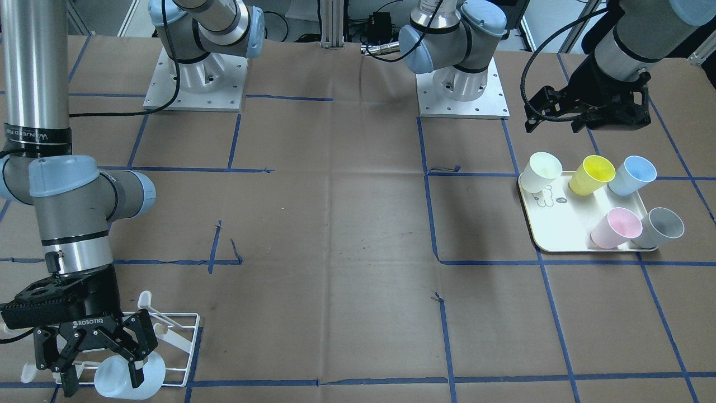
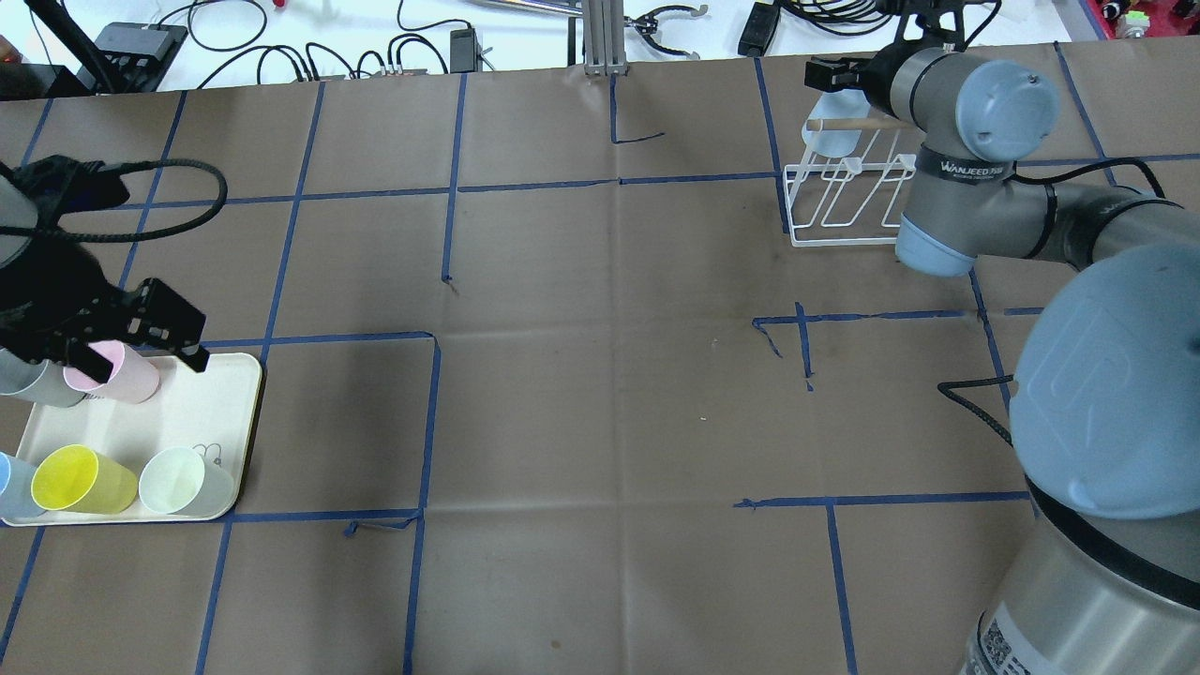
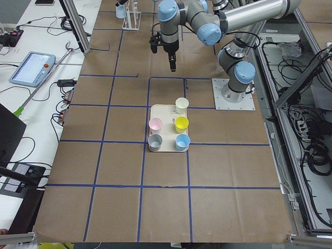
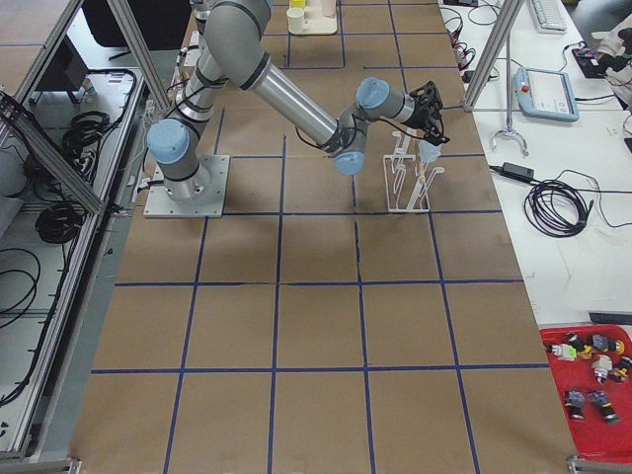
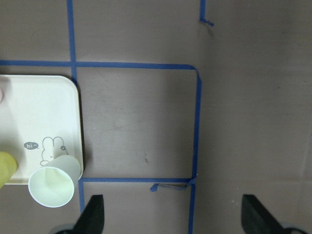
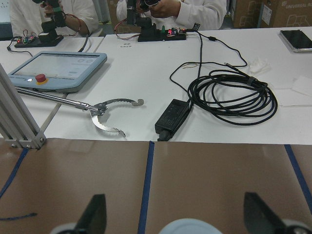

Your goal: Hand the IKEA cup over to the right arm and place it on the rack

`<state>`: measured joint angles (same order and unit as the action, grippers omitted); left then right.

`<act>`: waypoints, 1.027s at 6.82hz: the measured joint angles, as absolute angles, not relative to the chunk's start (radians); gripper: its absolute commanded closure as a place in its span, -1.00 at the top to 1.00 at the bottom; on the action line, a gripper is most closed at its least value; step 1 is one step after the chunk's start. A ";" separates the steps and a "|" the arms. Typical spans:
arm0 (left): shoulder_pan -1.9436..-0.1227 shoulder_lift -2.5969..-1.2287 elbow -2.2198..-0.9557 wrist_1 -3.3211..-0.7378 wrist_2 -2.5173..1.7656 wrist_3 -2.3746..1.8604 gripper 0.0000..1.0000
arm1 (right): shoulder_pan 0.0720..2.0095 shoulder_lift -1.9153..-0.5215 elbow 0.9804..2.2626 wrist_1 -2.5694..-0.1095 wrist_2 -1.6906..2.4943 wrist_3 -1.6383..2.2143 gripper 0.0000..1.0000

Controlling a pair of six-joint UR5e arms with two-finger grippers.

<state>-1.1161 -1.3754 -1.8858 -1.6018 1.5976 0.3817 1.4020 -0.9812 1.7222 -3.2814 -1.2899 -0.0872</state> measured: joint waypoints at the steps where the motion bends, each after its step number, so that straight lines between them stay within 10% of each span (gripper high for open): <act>1: -1.058 -1.343 -1.942 -1.575 1.612 0.426 0.99 | 1.402 -0.983 1.721 -3.282 -1.290 -0.087 0.99; 7: -1.006 -1.396 -2.163 -1.281 1.619 0.479 0.96 | 1.414 -1.159 1.705 -3.192 -1.280 -0.071 0.99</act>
